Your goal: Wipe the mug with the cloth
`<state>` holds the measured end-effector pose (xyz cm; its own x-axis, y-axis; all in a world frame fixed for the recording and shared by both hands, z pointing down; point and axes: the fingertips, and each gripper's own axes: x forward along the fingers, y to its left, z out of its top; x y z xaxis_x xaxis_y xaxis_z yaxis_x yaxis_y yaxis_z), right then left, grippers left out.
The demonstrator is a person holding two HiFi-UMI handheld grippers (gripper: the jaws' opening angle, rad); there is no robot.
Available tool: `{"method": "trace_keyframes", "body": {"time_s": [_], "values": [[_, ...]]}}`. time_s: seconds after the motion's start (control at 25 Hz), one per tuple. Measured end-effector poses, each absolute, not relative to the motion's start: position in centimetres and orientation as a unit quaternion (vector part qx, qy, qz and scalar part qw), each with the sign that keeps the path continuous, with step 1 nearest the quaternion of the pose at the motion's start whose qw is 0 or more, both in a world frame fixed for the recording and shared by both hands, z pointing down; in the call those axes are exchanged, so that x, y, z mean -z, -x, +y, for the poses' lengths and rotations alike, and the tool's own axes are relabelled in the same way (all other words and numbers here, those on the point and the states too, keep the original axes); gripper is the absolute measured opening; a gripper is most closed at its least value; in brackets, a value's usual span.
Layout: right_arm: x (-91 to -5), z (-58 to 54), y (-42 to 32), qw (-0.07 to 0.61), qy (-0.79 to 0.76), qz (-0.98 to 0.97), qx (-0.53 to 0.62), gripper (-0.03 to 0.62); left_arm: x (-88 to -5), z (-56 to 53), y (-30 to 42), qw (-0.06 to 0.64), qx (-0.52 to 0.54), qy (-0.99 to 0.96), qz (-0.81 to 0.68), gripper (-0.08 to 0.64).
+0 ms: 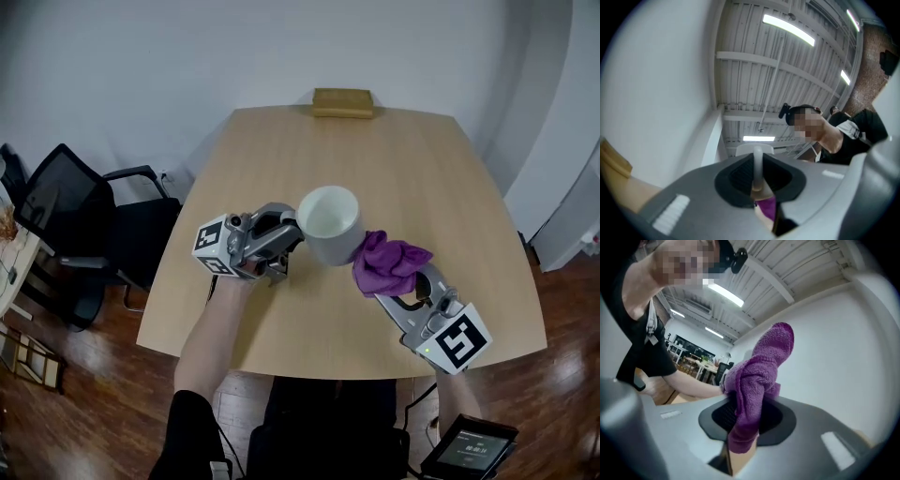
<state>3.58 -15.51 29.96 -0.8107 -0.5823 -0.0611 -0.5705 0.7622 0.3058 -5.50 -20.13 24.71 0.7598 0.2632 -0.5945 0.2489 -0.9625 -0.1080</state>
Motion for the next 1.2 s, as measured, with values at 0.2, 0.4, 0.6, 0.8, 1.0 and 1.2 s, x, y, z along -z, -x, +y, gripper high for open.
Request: {"method": "trace_keyframes", "body": {"time_s": [0.2, 0.4, 0.6, 0.8, 1.0, 1.2], "values": [[-22.3, -11.9, -1.4, -0.018, -0.279, -0.911, 0.302, 0.074, -25.2, -20.1, 4.7, 0.014, -0.296, 0.945, -0.138, 0.063], [-25.6, -13.2, 0.9, 0.049, -0.271, -0.91, 0.31, 0.074, -25.1, -19.9, 4.7, 0.006, -0.31, 0.941, -0.139, 0.063], [-32.7, -15.2, -0.5, 0.112, -0.266, -0.925, 0.248, 0.074, -24.9, -20.1, 5.8, 0.011, -0.328, 0.934, -0.142, 0.064], [-30.0, -15.5, -3.2, 0.015, -0.289, -0.943, 0.161, 0.075, -24.6, -20.0, 6.3, 0.008, -0.334, 0.93, -0.154, 0.064], [-21.1, -12.2, -3.9, -0.102, -0.266, -0.93, 0.231, 0.075, -24.9, -19.1, 6.1, 0.011, -0.327, 0.928, -0.177, 0.064], [-22.0, -12.4, -1.6, -0.059, -0.26, -0.929, 0.258, 0.075, -25.0, -18.3, 5.4, 0.011, -0.325, 0.927, -0.189, 0.064]]}}
